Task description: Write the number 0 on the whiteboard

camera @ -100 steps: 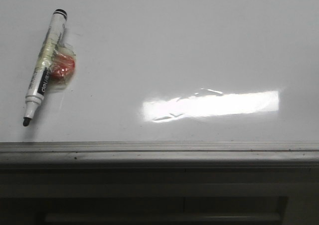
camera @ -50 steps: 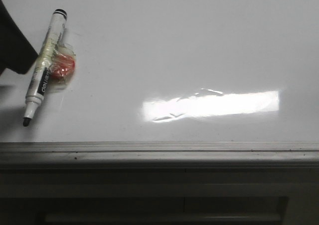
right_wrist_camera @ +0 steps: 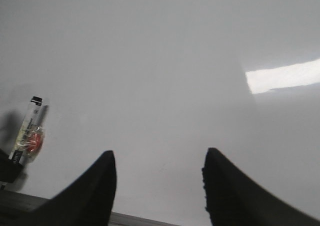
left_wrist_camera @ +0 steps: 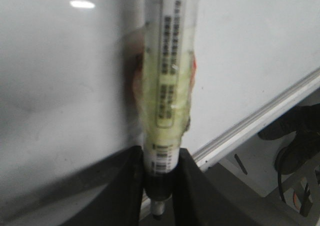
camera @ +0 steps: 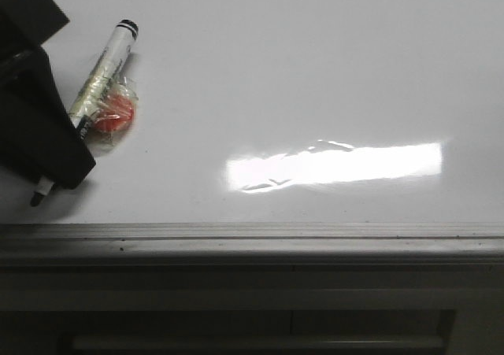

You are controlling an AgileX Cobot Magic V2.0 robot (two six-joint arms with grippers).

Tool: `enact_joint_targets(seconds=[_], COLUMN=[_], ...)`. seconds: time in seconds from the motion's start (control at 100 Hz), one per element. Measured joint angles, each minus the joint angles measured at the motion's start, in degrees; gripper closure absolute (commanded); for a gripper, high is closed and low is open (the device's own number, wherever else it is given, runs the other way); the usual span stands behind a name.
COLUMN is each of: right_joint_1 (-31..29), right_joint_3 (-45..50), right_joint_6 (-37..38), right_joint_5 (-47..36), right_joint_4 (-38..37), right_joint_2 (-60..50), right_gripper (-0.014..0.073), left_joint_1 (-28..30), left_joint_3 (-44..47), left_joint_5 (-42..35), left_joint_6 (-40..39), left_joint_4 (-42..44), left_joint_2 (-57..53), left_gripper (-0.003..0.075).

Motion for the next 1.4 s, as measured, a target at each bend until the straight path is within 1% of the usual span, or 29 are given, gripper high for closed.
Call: enact_joint_targets(seconds=[0.04, 0.11, 0.18, 0.27, 0.3, 0.32, 0.36, 0.42, 0.47, 0.58, 0.68, 0.73, 0.82, 0.92, 0.98, 1.09, 1.32, 1.38, 1.4], right_joint_1=[0.0, 0.0, 0.0, 0.0, 0.0, 0.0, 0.14, 0.95, 2.29, 7.56, 15.34, 20.45, 28.05, 33.19, 34.31, 34.74, 34.74, 34.74, 34.74], right_joint_3=[-1.64, -5.42, -9.91, -16.19, -18.06, -19.38, -21.75, -24.24, -25.87, -28.25, -29.29, -29.79, -30.5, -31.32, -32.01, -33.52, -34.11, -34.11, -34.11], right_joint_6=[-1.47, -6.81, -15.22, -29.39, -35.35, -37.73, -44.91, -50.41, -53.44, -59.51, -61.9, -62.14, -62.64, -62.73, -62.87, -63.07, -63.07, -63.07, -63.07], right_joint_5=[1.59, 4.04, 6.51, 11.32, 14.04, 15.8, 18.99, 21.53, 22.31, 23.06, 22.55, 20.96, 15.02, 7.03, 4.3, 2.52, 3.03, 3.77, 3.9], right_joint_4=[-0.05, 0.25, 2.87, 9.69, 12.86, 14.11, 18.22, 21.89, 23.76, 24.93, 23.83, 22.2, 18.97, 18.12, 18.12, 19.04, 22.44, 23.5, 23.88], right_joint_2=[0.12, 1.42, 4.03, 10.11, 12.55, 14.43, 18.32, 23.21, 27.02, 34.27, 39.45, 41.98, 45.56, 49.66, 51.84, 55.62, 61.08, 62.1, 62.21], right_gripper=[0.0253, 0.0253, 0.0253, 0.0253, 0.0253, 0.0253, 0.0253, 0.0253, 0.0253, 0.0253, 0.0252, 0.0252, 0.0242, 0.0229, 0.0229, 0.0233, 0.0237, 0.0269, 0.03], left_joint_1=[-0.11, -0.88, -2.63, -6.56, -8.08, -9.23, -11.54, -14.58, -17.02, -20.82, -22.04, -22.17, -22.17, -22.17, -22.17, -22.17, -22.17, -22.17, -22.17], left_joint_3=[0.0, -0.12, -0.37, -2.01, -2.85, -3.19, -4.27, -5.15, -5.54, -5.79, -5.79, -5.79, -5.79, -5.79, -5.79, -5.79, -5.79, -5.79, -5.79], left_joint_5=[0.24, 0.49, 0.8, 1.07, 1.24, 1.35, 1.35, 1.35, 1.35, 1.6, 2.04, 2.04, 2.17, 2.3, 2.32, 2.55, 2.67, 2.67, 2.67], left_joint_6=[1.68, 5.64, 10.87, 19.11, 21.75, 23.66, 27.12, 30.42, 32.03, 33.41, 33.81, 33.9, 33.9, 33.9, 33.9, 33.9, 33.9, 33.9, 33.9], left_joint_4=[-0.41, -0.18, 1.17, 2.05, 2.32, 2.74, 4.06, 6.53, 9.44, 15.32, 17.47, 17.72, 18.11, 18.15, 18.15, 18.15, 17.85, 17.72, 17.72], left_joint_2=[0.0, -0.43, -1.43, -4.16, -5.49, -6.01, -7.66, -9.21, -10.12, -10.78, -10.78, -10.78, -10.78, -10.78, -10.78, -10.78, -10.78, -10.78, -10.78], left_gripper=[0.074, 0.074, 0.074, 0.074, 0.074, 0.074, 0.074, 0.074, 0.074, 0.074, 0.074, 0.074, 0.074, 0.074, 0.074, 0.074, 0.074, 0.074, 0.074])
